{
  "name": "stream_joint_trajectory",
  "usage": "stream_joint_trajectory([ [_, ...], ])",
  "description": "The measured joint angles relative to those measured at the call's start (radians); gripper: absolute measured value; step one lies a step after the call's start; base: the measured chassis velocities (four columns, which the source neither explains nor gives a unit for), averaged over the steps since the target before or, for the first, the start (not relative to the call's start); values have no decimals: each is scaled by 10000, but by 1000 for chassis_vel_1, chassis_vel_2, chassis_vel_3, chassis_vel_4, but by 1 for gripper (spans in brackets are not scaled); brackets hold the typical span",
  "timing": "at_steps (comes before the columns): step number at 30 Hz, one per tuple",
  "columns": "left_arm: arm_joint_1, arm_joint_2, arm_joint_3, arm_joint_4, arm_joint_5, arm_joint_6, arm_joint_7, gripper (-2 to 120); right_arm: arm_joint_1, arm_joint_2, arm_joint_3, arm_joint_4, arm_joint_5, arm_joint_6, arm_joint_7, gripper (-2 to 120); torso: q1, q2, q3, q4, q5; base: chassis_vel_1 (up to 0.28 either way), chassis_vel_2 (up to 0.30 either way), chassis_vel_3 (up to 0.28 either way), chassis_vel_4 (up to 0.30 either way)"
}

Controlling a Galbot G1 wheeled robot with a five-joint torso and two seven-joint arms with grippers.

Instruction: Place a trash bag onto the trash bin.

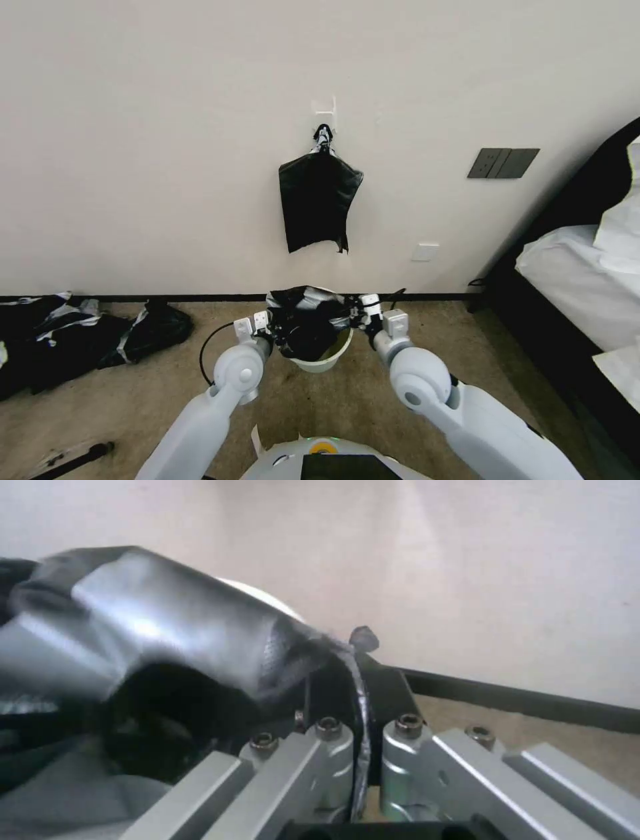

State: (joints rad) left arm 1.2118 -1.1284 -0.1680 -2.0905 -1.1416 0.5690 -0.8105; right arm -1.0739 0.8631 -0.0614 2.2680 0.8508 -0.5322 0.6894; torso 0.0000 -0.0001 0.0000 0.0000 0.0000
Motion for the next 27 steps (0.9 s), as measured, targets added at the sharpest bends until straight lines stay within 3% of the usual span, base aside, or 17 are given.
stream_joint_trajectory([
  [15, 611, 649, -785, -901, -311, -32, 101, 1, -1648, -237, 1589, 345, -177, 28, -322, 0, 0, 1, 0, -1, 0, 0, 0, 0, 0],
  [24, 889, 791, -1018, -1272, -333, -10, 133, 1, -1979, -200, 1642, 574, -292, 34, -438, 0, 0, 1, 0, 0, 1, 0, 0, 0, 0],
  [27, 897, 790, -1019, -1336, -334, 4, 129, 1, -2118, -226, 1556, 685, -761, 43, -814, 7, 0, 1, -1, 0, 0, 0, 0, 0, 0],
])
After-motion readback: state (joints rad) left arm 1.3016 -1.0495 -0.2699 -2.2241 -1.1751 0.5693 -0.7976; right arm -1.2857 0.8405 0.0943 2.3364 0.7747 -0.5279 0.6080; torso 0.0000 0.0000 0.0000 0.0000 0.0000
